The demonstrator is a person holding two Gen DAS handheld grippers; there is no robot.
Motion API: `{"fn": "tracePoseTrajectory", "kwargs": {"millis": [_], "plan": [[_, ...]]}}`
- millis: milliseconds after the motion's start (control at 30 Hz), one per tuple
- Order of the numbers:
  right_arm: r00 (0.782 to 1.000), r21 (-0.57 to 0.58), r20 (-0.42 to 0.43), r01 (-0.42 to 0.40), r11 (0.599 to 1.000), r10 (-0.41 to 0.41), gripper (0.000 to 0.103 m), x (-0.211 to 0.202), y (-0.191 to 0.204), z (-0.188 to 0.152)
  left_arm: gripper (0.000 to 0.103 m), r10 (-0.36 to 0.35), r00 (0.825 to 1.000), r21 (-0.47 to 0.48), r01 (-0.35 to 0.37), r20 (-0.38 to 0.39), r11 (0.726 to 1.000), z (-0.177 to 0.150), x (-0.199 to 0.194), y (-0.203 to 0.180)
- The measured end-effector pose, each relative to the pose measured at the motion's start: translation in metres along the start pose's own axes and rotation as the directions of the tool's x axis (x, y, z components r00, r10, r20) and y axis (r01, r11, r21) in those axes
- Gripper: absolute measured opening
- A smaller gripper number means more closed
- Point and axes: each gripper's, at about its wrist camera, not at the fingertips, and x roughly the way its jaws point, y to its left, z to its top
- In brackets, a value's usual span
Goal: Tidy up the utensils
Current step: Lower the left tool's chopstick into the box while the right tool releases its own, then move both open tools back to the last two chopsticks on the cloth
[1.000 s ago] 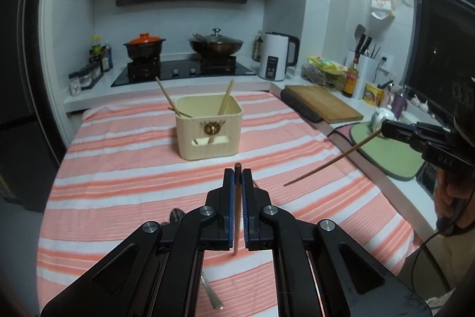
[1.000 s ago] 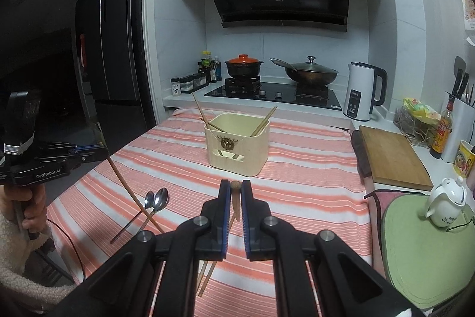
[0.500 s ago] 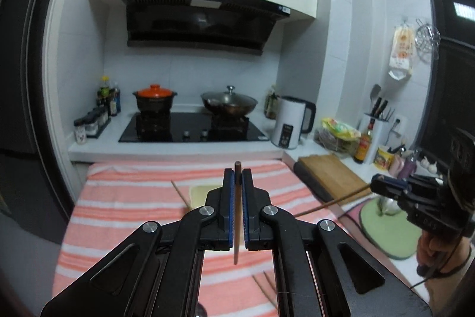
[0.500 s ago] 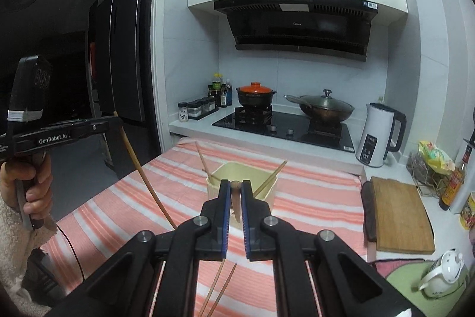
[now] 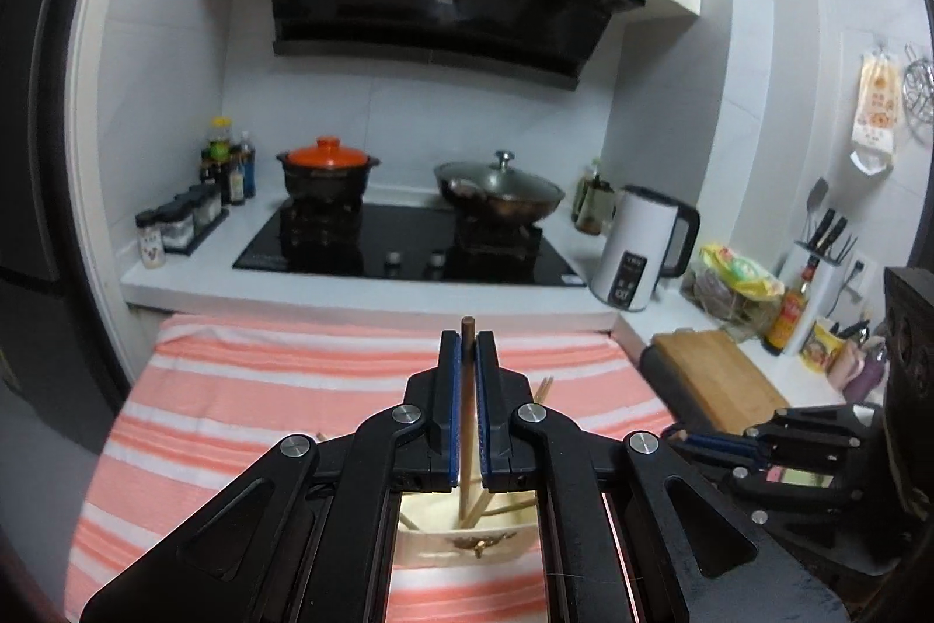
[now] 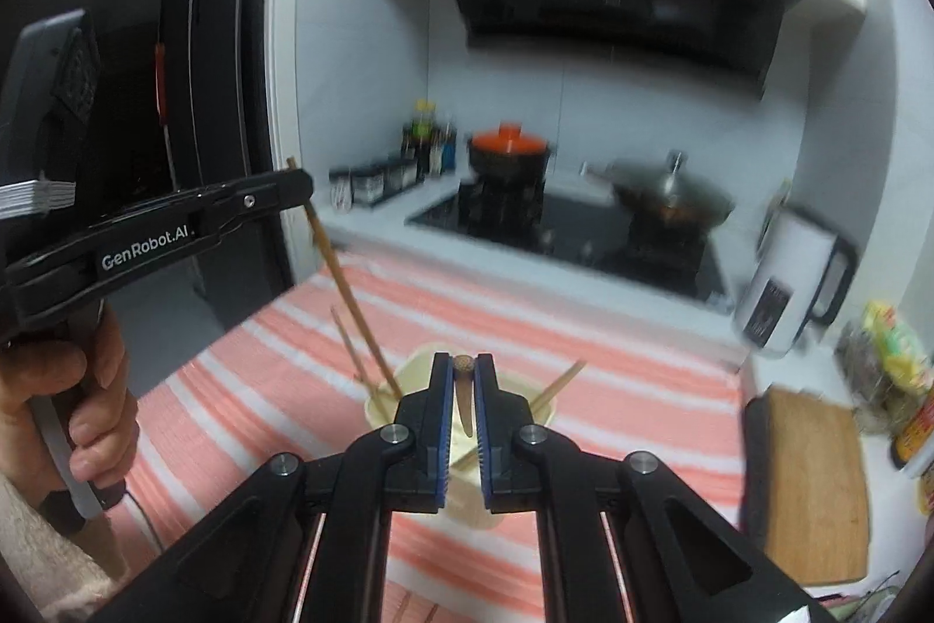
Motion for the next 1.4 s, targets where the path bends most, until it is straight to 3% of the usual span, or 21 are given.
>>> {"fn": "tracePoseTrajectory", "kwargs": {"millis": [233,267,300,333,367,400,433,467,600,733,833,967,1033,1167,1267,1400], "plan": [[0.984,0.105,-0.166,-0.040,0.994,0.057,0.007,0.068,-0.022,-0.003,0.004,-0.005,0.985,0.005,0.006,-0.171,1.000,-0.027,0.050,0.002],[0.984,0.115,-0.169,-0.041,0.992,0.061,0.009,0.073,-0.023,-0.003,0.009,-0.004,0.983,0.006,0.005,-0.185,1.000,-0.030,0.052,0.002],[0.986,0.120,-0.157,-0.038,0.992,0.057,0.010,0.076,-0.025,-0.004,0.018,-0.011,0.979,0.003,0.012,-0.203,1.000,-0.033,0.053,0.002],[0.990,0.121,-0.137,-0.029,0.992,0.046,0.015,0.076,-0.025,-0.003,0.049,-0.021,0.976,-0.003,0.021,-0.218,1.000,-0.035,0.052,0.003],[0.993,0.119,-0.111,-0.013,0.993,0.027,0.037,0.075,-0.024,-0.002,0.066,-0.013,0.977,-0.005,0.012,-0.214,1.000,-0.037,0.048,0.005],[0.997,0.118,-0.073,0.015,0.993,-0.007,0.052,0.069,-0.022,-0.004,0.074,-0.006,0.979,0.000,0.006,-0.204,1.000,-0.039,0.040,0.007],[0.999,0.120,-0.035,0.013,0.993,-0.009,0.055,0.060,-0.022,-0.006,0.084,-0.007,0.980,0.010,0.009,-0.197,1.000,-0.043,0.032,0.008],[1.000,0.124,-0.001,-0.004,0.992,0.004,0.056,0.050,-0.022,-0.008,0.088,-0.009,0.980,0.024,0.014,-0.196,1.000,-0.048,0.023,0.010],[0.996,0.112,0.088,0.022,0.994,-0.032,0.057,0.009,-0.023,-0.027,0.093,-0.016,0.967,0.065,0.033,-0.252,0.997,-0.080,-0.012,0.017],[0.993,0.100,0.099,0.055,0.993,-0.065,0.063,-0.025,-0.022,-0.066,0.094,-0.013,0.938,0.083,0.044,-0.345,0.996,-0.140,-0.044,0.017],[0.993,0.094,0.075,0.086,0.992,-0.094,0.063,-0.045,-0.021,-0.111,0.094,-0.020,0.911,0.062,0.050,-0.412,0.997,-0.198,-0.065,0.013],[0.989,0.093,0.001,0.148,0.985,-0.148,0.063,-0.060,-0.012,-0.198,0.094,-0.020,0.886,0.032,0.039,-0.463,0.999,-0.269,-0.081,-0.004],[0.984,0.101,-0.060,0.171,0.980,-0.166,0.063,-0.058,-0.006,-0.245,0.094,-0.024,0.882,0.019,0.037,-0.470,0.999,-0.295,-0.083,-0.016],[0.952,0.096,-0.181,0.269,0.958,-0.249,0.063,-0.048,-0.001,-0.318,0.094,0.024,0.878,0.051,0.000,-0.478,0.999,-0.325,-0.074,-0.041],[0.959,0.157,-0.176,0.251,0.955,-0.223,0.063,-0.057,0.003,-0.340,0.094,0.056,0.890,0.079,-0.023,-0.452,0.997,-0.336,-0.072,-0.050],[0.969,0.156,-0.162,0.210,0.965,-0.185,0.063,-0.060,0.016,-0.354,0.094,0.061,0.889,0.080,-0.028,-0.453,0.996,-0.349,-0.069,-0.054]]}}
